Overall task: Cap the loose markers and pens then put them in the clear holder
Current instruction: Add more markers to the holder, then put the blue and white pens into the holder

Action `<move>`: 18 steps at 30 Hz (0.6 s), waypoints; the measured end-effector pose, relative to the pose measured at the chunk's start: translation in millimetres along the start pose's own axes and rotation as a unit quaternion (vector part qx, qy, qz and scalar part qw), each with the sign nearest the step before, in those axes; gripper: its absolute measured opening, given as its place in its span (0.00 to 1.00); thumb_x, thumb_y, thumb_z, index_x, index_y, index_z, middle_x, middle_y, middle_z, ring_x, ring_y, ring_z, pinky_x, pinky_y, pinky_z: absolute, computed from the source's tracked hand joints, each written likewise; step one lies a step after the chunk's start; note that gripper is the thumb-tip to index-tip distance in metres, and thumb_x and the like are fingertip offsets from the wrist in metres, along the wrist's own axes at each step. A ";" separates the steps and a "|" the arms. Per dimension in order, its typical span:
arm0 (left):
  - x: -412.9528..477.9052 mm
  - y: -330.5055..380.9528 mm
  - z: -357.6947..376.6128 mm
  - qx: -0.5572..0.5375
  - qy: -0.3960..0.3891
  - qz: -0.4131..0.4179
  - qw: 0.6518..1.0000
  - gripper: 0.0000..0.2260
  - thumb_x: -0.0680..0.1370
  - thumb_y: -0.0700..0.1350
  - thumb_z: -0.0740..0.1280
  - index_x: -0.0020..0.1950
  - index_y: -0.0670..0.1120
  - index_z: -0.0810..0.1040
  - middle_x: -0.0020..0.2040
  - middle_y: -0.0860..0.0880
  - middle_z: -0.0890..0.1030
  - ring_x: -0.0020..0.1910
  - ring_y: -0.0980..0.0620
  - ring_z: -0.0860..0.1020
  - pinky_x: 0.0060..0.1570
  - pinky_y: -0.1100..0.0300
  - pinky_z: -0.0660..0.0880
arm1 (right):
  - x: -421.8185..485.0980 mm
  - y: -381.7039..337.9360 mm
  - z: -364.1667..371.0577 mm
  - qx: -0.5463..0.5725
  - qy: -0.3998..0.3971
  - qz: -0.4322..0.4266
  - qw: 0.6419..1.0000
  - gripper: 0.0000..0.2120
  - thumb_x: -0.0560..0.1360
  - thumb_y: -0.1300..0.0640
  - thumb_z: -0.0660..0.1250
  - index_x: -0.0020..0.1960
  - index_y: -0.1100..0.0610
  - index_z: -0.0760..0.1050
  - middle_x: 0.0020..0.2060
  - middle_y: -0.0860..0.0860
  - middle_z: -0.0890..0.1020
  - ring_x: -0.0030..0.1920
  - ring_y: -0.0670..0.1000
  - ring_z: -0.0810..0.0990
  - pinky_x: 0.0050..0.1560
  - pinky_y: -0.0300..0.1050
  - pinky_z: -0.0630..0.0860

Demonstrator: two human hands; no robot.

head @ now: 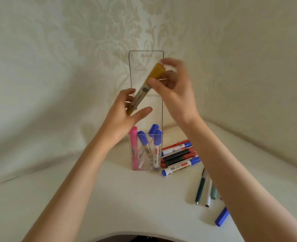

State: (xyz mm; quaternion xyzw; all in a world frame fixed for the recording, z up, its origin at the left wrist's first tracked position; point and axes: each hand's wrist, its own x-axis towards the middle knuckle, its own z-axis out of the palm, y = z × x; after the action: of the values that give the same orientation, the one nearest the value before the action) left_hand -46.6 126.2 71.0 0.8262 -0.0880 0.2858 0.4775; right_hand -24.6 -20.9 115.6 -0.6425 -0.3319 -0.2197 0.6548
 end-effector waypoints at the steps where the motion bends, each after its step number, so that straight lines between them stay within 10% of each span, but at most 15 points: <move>1: -3.6 -6.4 -3.7 0.029 0.004 -0.012 0.999 0.27 0.69 0.55 0.71 0.64 0.53 0.66 0.52 0.56 0.73 0.49 0.63 0.74 0.43 0.74 0.69 | 0.6 2.9 -3.9 -0.024 0.031 0.000 0.999 0.20 0.72 0.64 0.68 0.59 0.53 0.66 0.39 0.53 0.80 0.39 0.50 0.81 0.44 0.40 0.78; 4: -24.0 -30.5 -8.2 0.091 0.011 -0.040 0.995 0.33 0.67 0.50 0.74 0.68 0.48 0.65 0.60 0.51 0.67 0.58 0.58 0.68 0.57 0.68 0.64 | -7.3 17.8 -2.2 -0.164 0.009 0.035 0.986 0.16 0.73 0.64 0.67 0.54 0.50 0.67 0.39 0.48 0.79 0.32 0.40 0.78 0.34 0.34 0.75; 8: -55.9 -53.2 1.9 -0.002 -0.068 -0.125 0.990 0.34 0.66 0.46 0.75 0.69 0.49 0.64 0.61 0.50 0.72 0.50 0.52 0.79 0.50 0.57 0.75 | -26.8 45.6 18.8 -0.372 -0.064 0.025 0.926 0.09 0.73 0.54 0.68 0.48 0.53 0.69 0.38 0.49 0.81 0.36 0.51 0.78 0.32 0.44 0.73; 13: -71.8 -67.6 8.9 0.010 -0.091 -0.074 0.993 0.27 0.71 0.46 0.72 0.68 0.53 0.66 0.54 0.56 0.76 0.43 0.59 0.80 0.38 0.75 0.72 | -32.0 58.5 25.2 -0.501 -0.148 -0.063 0.850 0.20 0.78 0.47 0.59 0.41 0.59 0.81 0.41 0.52 0.82 0.51 0.55 0.70 0.46 0.46 0.68; 18: -83.4 -61.7 11.7 0.112 0.046 -0.032 0.992 0.25 0.71 0.41 0.72 0.65 0.41 0.68 0.58 0.43 0.73 0.53 0.48 0.77 0.52 0.57 0.73 | -32.0 46.9 -24.7 -0.382 -0.129 -0.035 0.914 0.12 0.78 0.53 0.61 0.51 0.58 0.81 0.53 0.54 0.77 0.53 0.52 0.66 0.49 0.35 0.59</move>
State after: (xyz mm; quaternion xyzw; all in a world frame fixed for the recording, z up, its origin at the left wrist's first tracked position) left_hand -84.7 138.3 -25.4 0.8627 -0.0070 0.3161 0.3948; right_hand -9.2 -46.2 61.1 -0.8544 -0.3268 -0.2679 0.3024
